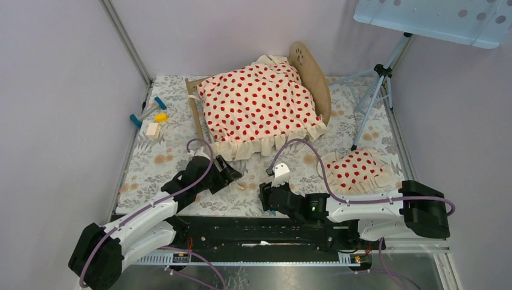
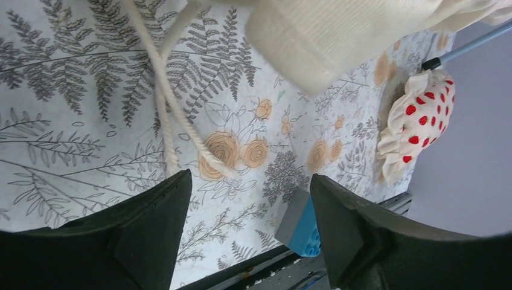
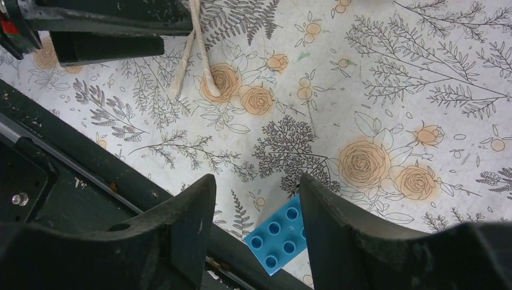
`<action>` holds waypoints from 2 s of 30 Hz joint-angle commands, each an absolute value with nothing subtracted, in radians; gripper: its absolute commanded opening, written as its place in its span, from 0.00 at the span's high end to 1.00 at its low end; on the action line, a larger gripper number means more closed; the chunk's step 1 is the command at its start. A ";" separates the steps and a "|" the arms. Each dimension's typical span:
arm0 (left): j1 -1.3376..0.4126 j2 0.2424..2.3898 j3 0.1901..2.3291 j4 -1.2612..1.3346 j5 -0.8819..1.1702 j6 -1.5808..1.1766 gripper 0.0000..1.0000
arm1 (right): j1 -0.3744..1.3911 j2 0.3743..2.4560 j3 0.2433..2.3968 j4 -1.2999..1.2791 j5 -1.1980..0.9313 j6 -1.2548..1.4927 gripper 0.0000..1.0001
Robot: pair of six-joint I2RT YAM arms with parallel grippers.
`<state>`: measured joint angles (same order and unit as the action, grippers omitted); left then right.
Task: Set up the pet bed
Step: Cross the ropes on the bed frame, then tie the ropes to the bed frame.
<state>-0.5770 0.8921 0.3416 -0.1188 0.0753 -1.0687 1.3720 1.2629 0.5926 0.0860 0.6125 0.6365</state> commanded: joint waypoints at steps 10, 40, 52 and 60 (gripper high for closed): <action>-0.580 0.680 0.496 -0.377 0.007 -0.929 0.30 | 1.359 1.355 0.614 0.305 0.357 0.306 0.40; -0.774 1.085 0.436 -0.283 -0.252 -0.954 0.57 | 1.355 0.965 0.441 0.305 0.504 0.220 0.47; -0.876 1.194 0.531 -0.443 -0.350 -0.976 0.59 | 1.353 0.929 0.387 0.317 0.525 0.240 0.47; -0.938 1.299 0.569 -0.483 -0.389 -1.001 0.65 | 1.353 0.883 0.366 0.306 0.539 0.247 0.47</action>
